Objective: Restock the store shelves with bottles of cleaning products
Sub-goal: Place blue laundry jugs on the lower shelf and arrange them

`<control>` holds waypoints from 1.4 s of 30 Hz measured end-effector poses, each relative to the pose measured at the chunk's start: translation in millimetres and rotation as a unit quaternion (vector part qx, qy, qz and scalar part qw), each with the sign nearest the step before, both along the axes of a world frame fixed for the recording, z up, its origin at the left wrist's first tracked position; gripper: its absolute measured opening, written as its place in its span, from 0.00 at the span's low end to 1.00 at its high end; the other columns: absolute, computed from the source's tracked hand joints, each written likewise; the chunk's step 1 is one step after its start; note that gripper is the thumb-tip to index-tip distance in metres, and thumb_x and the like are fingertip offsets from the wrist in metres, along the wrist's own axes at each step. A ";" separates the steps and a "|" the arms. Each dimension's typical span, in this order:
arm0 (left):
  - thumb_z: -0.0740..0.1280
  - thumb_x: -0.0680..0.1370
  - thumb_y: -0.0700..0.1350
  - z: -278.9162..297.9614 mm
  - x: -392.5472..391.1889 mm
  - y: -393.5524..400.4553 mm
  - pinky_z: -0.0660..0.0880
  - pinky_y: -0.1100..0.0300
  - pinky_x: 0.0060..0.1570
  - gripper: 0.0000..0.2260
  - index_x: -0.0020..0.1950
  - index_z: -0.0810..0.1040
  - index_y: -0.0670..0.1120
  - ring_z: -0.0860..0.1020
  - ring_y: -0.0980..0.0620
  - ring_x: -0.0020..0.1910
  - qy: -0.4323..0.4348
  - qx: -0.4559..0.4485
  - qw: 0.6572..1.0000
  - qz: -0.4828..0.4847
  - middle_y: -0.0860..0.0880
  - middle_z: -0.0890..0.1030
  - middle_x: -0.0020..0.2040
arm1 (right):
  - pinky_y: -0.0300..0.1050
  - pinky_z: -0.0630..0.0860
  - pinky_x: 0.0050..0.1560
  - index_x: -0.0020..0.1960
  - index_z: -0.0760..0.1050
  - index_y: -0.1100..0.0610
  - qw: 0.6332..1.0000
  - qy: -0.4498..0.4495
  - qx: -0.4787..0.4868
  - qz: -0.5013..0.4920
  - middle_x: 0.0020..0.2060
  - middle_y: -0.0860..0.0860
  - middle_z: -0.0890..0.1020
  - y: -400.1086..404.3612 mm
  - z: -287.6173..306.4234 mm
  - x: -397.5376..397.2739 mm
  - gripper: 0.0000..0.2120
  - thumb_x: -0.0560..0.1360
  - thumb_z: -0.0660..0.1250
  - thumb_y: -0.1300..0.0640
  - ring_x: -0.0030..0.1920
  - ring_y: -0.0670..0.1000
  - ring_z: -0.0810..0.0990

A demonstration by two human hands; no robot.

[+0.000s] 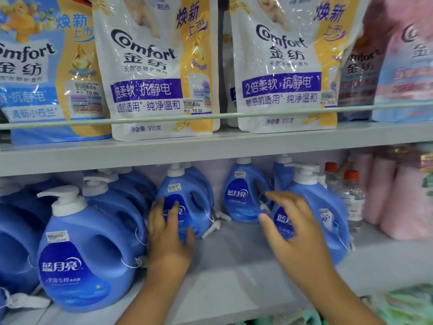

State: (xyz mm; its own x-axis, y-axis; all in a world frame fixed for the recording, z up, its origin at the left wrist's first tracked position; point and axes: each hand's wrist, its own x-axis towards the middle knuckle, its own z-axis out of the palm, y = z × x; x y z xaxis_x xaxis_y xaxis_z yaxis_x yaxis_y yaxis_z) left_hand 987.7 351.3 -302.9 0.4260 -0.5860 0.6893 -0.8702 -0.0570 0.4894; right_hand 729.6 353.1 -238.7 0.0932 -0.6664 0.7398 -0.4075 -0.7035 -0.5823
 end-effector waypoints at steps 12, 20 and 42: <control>0.79 0.65 0.59 14.4 -166.0 -19.5 0.73 0.70 0.56 0.37 0.71 0.68 0.61 0.75 0.59 0.65 0.361 0.106 0.864 -0.336 0.58 0.74 0.69 | 0.47 0.78 0.48 0.64 0.75 0.39 0.990 0.002 0.131 -0.051 0.54 0.47 0.84 -45.8 -30.1 -120.8 0.24 0.76 0.72 0.61 0.49 0.52 0.84; 0.80 0.64 0.54 17.2 -185.6 -23.7 0.78 0.59 0.62 0.40 0.71 0.64 0.68 0.79 0.62 0.63 0.370 0.098 0.860 -0.338 0.60 0.78 0.67 | 0.42 0.73 0.45 0.74 0.70 0.39 0.988 0.061 0.142 -0.025 0.55 0.46 0.85 -53.8 -48.3 -123.7 0.30 0.76 0.71 0.58 0.49 0.51 0.84; 0.82 0.66 0.52 10.4 -32.8 53.9 0.65 0.44 0.74 0.54 0.82 0.50 0.57 0.59 0.43 0.77 0.083 -0.042 0.995 0.026 0.45 0.58 0.79 | 0.39 0.70 0.66 0.80 0.33 0.41 0.934 0.230 0.190 0.195 0.79 0.46 0.58 -22.0 -59.0 82.6 0.43 0.80 0.61 0.56 0.72 0.48 0.70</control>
